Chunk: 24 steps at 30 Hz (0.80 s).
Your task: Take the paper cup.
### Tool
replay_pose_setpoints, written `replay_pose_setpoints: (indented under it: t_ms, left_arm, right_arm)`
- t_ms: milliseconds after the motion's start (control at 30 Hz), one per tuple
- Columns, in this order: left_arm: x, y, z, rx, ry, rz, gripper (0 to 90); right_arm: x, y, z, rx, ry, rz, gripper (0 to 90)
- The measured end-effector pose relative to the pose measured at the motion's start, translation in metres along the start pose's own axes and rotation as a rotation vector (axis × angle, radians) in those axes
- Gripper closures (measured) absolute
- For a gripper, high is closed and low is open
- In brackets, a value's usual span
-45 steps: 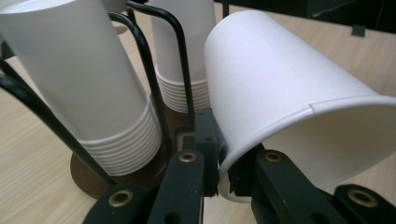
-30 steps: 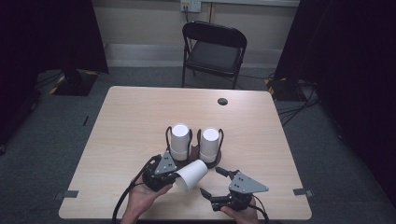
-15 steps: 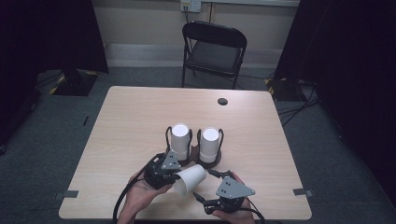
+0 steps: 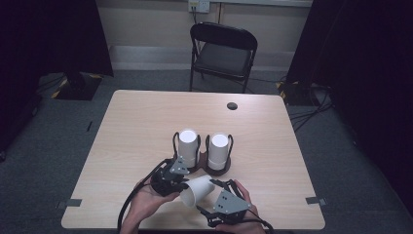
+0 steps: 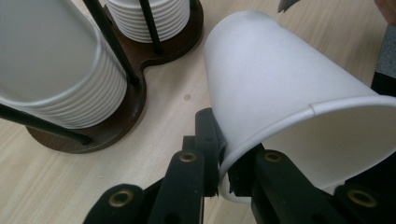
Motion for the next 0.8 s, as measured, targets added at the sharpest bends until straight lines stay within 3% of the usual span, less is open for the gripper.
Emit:
replay_pose_setpoints:
  t_ms: [33, 100, 133, 167, 233, 300, 467, 500, 633, 667, 800]
  left_arm:
    - [0.0, -0.001, 0.0, 0.001, -0.017, -0.022, 85.1]
    - [0.0, 0.0, -0.001, 0.006, -0.008, 0.005, 85.1]
    - [0.0, -0.001, -0.001, 0.008, -0.034, -0.019, 85.1]
    - [0.0, 0.0, -0.003, 0.013, -0.02, 0.007, 85.2]
    - [0.0, -0.002, -0.003, 0.017, -0.028, 0.002, 85.3]
    - [0.0, -0.001, -0.002, 0.008, -0.005, 0.007, 85.7]
    - [0.001, -0.003, -0.003, 0.037, 0.015, 0.016, 86.6]
    - [0.001, -0.002, -0.005, 0.05, 0.034, 0.04, 86.8]
    - [0.001, -0.001, -0.007, 0.084, 0.061, 0.065, 87.2]
    - [0.002, -0.002, -0.008, 0.078, 0.051, 0.057, 87.2]
    - [0.003, -0.003, -0.007, 0.096, 0.07, 0.091, 87.2]
  right_arm:
    - [0.0, -0.001, -0.001, -0.001, -0.007, 0.008, 15.1]
    - [-0.001, -0.002, -0.004, 0.011, -0.024, 0.037, 14.7]
    - [-0.001, -0.003, -0.004, 0.01, -0.03, 0.051, 14.5]
    - [-0.001, -0.003, -0.005, 0.008, -0.034, 0.059, 13.9]
    - [-0.002, -0.004, -0.007, 0.009, -0.042, 0.074, 13.6]
    - [-0.002, -0.005, -0.008, 0.016, -0.039, 0.083, 13.6]
    - [-0.003, -0.007, -0.013, 0.014, -0.049, 0.099, 14.0]
    - [-0.005, -0.008, -0.015, 0.008, -0.051, 0.101, 13.6]
    - [-0.01, -0.01, -0.02, 0.0, -0.037, 0.112, 14.2]
    - [-0.011, -0.011, -0.021, 0.0, -0.041, 0.121, 14.2]
    - [-0.015, -0.014, -0.026, 0.015, -0.045, 0.143, 14.5]
Point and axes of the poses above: each handheld gripper's, and its own axes: z roughly backward along the jaws, x roughly out of its underside, y roughly to its right, the point moved 1 cm from there along -z, roughly forward along the jaws, and after that the axes turned 3 degrees about -x, right-handed, at the moved point
